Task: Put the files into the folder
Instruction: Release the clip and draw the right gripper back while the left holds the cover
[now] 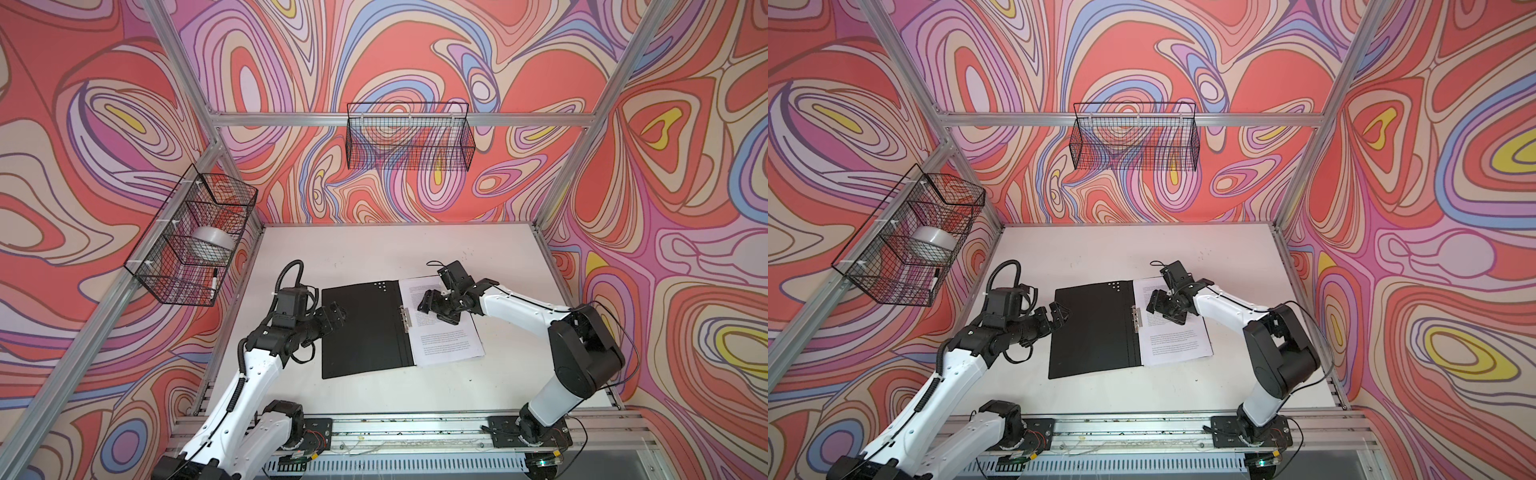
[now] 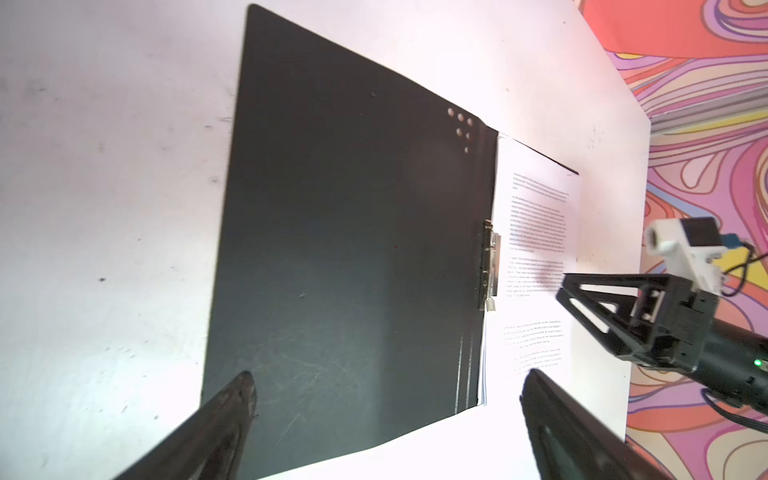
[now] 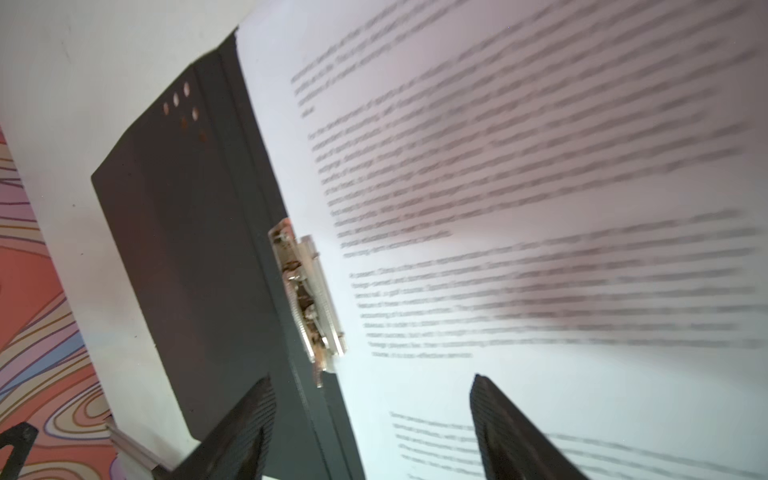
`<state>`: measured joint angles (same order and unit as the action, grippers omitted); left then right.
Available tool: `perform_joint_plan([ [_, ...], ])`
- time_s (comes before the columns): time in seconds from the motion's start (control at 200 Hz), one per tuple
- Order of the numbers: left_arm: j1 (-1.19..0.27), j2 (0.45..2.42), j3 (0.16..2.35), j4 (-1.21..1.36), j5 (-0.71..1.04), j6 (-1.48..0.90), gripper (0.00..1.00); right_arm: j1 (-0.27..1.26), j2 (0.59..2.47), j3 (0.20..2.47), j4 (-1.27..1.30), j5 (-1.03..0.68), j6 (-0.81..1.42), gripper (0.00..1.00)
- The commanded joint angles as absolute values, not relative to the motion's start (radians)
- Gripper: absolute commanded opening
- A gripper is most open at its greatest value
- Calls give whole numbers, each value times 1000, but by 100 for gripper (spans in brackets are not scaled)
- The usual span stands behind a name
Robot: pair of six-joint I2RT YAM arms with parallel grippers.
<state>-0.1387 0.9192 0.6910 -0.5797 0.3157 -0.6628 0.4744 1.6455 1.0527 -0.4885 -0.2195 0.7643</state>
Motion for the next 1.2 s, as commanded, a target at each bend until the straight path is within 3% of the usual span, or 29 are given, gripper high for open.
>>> perform_joint_plan([
  [0.0,-103,948,675,-660,354,-617,100,369,1584,995,-543,-182,690,84],
  [0.165,-94,1004,628,-697,276,-723,100,206,1524,889,-505,-256,694,98],
  [0.501,-92,1059,525,-610,269,-799,100,50,1581,769,-400,-414,692,97],
  [0.946,-159,1134,386,-545,350,-913,100,47,1670,695,-327,-541,733,92],
  [1.197,-163,1099,373,-334,461,-1007,100,74,1725,686,-299,-588,733,89],
])
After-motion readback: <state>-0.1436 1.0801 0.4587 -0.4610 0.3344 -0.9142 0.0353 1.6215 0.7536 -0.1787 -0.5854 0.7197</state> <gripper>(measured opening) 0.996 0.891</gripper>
